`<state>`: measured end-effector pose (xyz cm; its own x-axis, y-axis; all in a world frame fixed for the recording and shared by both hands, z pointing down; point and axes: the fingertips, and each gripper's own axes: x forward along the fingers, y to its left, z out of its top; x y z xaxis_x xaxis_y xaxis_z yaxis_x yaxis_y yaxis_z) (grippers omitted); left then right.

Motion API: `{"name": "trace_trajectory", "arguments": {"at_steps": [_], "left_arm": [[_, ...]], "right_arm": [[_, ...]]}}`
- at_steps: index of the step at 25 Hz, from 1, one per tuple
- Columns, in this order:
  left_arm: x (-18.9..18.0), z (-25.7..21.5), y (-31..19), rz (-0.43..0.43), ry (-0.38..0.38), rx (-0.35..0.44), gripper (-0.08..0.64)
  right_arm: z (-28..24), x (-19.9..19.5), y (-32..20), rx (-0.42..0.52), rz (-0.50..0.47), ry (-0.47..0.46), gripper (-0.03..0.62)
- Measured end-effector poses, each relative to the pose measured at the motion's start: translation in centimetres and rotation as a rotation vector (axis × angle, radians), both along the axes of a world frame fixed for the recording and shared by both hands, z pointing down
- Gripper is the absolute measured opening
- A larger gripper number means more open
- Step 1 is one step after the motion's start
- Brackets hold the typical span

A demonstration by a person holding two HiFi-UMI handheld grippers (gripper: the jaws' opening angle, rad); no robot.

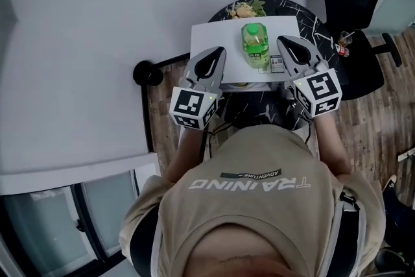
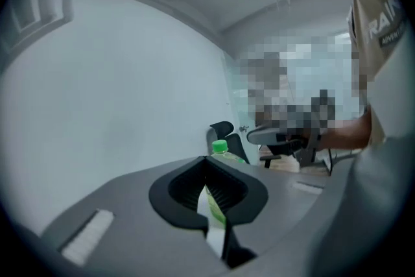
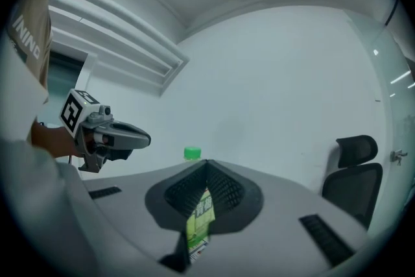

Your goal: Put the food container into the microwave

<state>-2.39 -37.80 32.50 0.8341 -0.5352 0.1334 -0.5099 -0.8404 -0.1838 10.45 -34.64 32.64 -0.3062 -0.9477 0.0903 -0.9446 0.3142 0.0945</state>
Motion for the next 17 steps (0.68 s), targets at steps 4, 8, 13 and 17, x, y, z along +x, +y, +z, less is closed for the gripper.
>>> {"name": "trace_trajectory", "arguments": {"at_steps": [4, 8, 13, 17], "left_arm": [[0.4, -0.4, 0.9, 0.016, -0.059, 0.100, 0.009], [1.5, -0.5, 0.7, 0.009, -0.096, 0.169, 0.009], [1.6, -0.8, 0.1, -0.026, -0.090, 0.179, 0.009], [1.3, -0.7, -0.9, -0.078, -0.102, 0.193, 0.009]], "right_arm": [[-0.3, -0.2, -0.1, -0.005, 0.000, 0.015, 0.009], [-0.6, -0.3, -0.5, 0.003, -0.004, 0.030, 0.009], [-0.9, -0.2, -0.5, 0.015, -0.015, 0.041, 0.009], [-0.5, 0.4, -0.8, 0.028, -0.009, 0.083, 0.009]]}}
